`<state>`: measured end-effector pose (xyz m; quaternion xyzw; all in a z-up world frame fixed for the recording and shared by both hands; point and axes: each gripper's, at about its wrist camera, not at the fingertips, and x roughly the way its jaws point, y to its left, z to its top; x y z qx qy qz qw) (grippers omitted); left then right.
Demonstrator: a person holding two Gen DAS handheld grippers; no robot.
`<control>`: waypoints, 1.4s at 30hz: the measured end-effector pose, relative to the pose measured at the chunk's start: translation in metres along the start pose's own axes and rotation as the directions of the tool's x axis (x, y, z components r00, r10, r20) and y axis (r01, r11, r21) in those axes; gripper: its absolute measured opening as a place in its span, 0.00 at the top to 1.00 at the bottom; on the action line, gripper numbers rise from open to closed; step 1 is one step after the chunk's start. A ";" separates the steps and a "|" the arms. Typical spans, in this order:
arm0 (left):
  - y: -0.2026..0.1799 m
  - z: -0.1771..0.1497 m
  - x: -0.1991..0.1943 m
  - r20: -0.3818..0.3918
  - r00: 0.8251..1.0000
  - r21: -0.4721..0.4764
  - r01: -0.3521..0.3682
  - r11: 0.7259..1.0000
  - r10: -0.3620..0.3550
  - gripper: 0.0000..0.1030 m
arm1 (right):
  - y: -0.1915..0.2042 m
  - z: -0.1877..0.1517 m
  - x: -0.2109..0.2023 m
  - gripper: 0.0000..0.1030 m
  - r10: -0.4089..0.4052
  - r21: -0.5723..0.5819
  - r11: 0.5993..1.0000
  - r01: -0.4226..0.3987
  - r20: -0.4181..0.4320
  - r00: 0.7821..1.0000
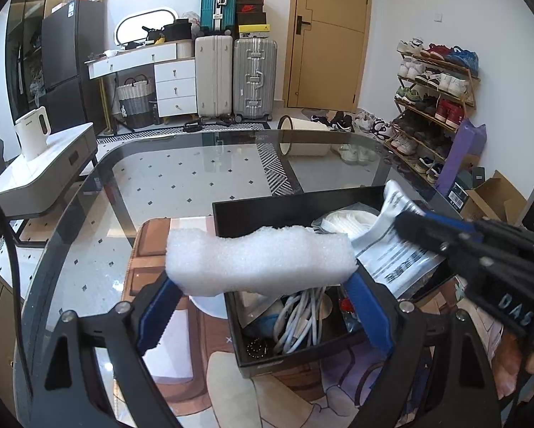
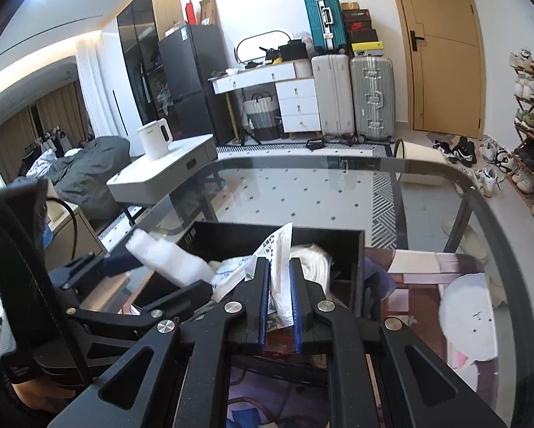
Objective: Organize soft objects
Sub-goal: 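Open both tools to drop the foam block and sachet into the box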
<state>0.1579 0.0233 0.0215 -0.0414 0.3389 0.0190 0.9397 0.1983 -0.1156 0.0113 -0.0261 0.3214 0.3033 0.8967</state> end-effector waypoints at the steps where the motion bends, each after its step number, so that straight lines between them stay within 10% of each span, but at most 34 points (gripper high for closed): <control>1: 0.000 0.000 0.000 0.001 1.000 0.002 -0.001 1.000 0.001 0.14 | 0.000 -0.001 0.002 0.90 -0.001 -0.004 1.000 0.001 -0.003 1.000; 10: -0.004 0.000 -0.001 0.007 1.000 0.013 0.001 1.000 -0.001 0.14 | 0.000 -0.010 0.016 0.90 -0.009 -0.029 1.000 0.008 -0.040 0.999; 28: -0.019 0.000 -0.009 0.018 1.000 0.074 0.005 0.997 -0.007 0.04 | -0.023 -0.017 -0.018 0.52 -0.079 -0.012 0.997 0.079 0.021 0.997; 35: -0.010 -0.004 -0.020 0.028 1.000 0.046 0.005 0.999 -0.006 0.00 | -0.028 -0.023 -0.035 0.11 -0.088 0.017 0.996 0.087 0.057 0.995; 42: 0.016 -0.020 -0.037 0.076 0.997 -0.027 0.019 0.999 -0.017 0.00 | -0.026 -0.039 -0.051 0.01 -0.070 0.019 0.997 0.068 0.096 0.993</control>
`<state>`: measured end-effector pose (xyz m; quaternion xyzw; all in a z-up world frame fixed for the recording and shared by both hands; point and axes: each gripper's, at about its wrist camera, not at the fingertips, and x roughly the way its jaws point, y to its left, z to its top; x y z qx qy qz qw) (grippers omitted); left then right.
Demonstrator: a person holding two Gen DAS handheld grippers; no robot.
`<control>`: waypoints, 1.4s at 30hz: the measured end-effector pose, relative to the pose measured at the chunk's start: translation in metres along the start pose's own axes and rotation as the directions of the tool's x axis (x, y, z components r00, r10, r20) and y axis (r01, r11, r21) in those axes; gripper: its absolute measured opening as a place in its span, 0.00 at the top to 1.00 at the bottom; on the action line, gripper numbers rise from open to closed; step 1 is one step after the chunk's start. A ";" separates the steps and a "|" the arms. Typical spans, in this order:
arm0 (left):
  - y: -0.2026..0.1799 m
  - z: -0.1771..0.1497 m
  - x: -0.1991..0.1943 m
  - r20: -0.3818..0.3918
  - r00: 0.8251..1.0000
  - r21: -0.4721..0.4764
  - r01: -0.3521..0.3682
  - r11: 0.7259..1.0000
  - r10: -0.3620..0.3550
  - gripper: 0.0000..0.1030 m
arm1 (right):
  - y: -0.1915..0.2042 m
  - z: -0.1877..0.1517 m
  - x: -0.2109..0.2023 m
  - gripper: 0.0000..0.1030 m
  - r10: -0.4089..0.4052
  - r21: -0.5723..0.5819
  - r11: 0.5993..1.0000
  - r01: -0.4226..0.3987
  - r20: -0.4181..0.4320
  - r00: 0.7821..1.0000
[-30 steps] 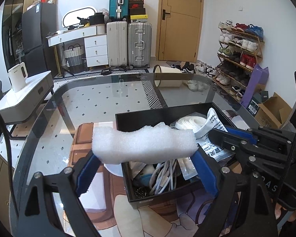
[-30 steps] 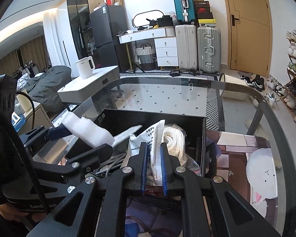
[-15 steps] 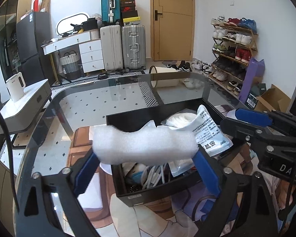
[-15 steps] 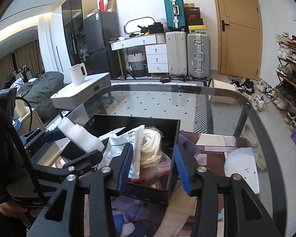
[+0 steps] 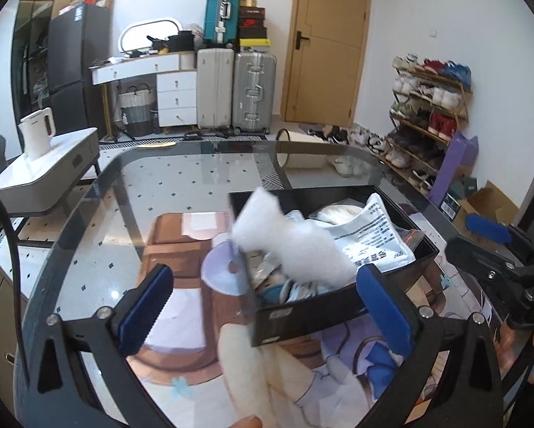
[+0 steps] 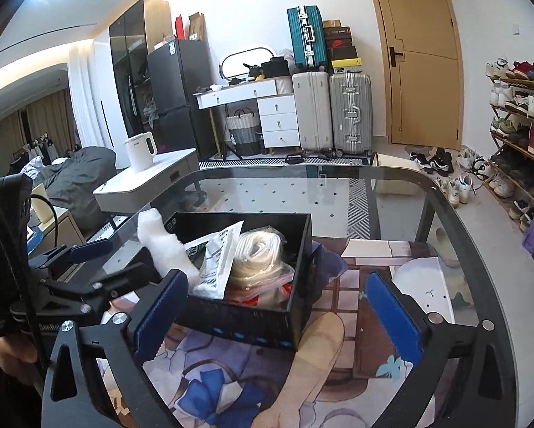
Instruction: Organize soft objects
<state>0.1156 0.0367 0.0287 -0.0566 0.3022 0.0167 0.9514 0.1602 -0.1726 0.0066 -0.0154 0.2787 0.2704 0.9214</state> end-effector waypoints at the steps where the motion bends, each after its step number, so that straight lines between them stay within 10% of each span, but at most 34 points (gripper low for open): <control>1: 0.003 -0.003 -0.004 0.012 1.000 0.000 -0.007 1.000 0.007 0.00 | 0.002 -0.003 -0.002 0.01 0.005 -0.002 1.000 -0.005 0.005 1.000; 42: -0.002 -0.032 -0.029 0.169 0.983 0.038 -0.076 0.996 0.068 0.00 | 0.032 -0.038 -0.030 0.00 -0.014 -0.107 0.994 0.033 0.177 0.984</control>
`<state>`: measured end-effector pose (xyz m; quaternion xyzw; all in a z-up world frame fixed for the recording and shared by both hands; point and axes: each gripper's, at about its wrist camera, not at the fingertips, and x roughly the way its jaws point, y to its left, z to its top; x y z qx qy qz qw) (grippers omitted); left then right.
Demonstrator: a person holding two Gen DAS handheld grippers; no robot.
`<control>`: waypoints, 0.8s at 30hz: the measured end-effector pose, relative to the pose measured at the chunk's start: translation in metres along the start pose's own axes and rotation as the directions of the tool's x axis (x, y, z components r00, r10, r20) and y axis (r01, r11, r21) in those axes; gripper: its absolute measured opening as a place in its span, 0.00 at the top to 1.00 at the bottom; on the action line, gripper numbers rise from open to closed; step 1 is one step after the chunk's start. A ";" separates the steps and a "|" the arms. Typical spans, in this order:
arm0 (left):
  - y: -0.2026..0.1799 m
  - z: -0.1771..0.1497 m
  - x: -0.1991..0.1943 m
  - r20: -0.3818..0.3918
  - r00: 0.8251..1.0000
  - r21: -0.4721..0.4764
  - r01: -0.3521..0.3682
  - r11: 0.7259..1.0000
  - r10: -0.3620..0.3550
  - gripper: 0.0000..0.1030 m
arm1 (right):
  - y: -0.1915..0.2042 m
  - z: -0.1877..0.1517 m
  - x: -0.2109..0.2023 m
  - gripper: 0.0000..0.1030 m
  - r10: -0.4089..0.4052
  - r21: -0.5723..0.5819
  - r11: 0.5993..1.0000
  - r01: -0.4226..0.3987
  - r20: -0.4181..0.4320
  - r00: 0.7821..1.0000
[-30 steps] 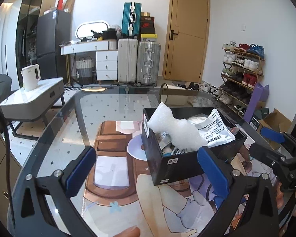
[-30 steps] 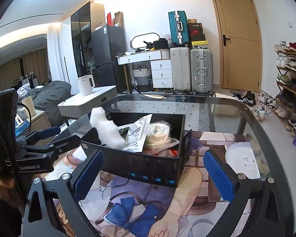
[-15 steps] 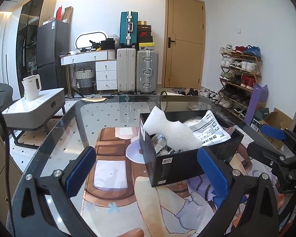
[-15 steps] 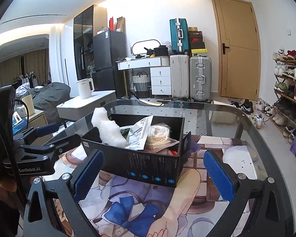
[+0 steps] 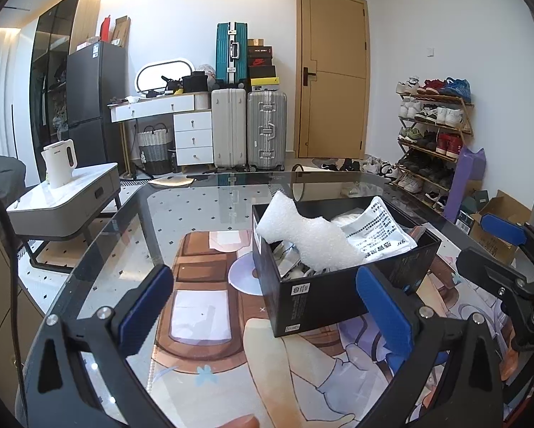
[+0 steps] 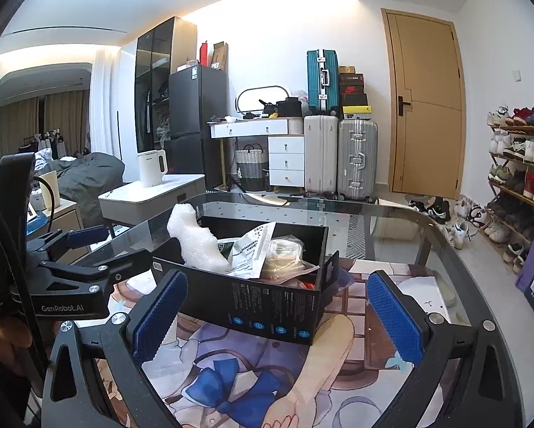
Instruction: Organize soft objects
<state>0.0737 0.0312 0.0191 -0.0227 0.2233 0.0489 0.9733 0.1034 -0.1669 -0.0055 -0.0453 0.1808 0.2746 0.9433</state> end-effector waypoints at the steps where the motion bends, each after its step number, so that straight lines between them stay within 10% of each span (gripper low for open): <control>1: 0.000 0.000 0.000 -0.001 1.000 -0.001 0.000 1.000 0.000 0.00 | -0.001 0.000 -0.001 0.00 0.001 0.003 1.000 -0.001 0.001 1.000; 24: 0.002 -0.001 -0.002 -0.011 1.000 -0.012 0.008 1.000 -0.008 0.00 | -0.003 0.000 0.000 0.00 0.005 0.019 1.000 -0.005 -0.001 1.000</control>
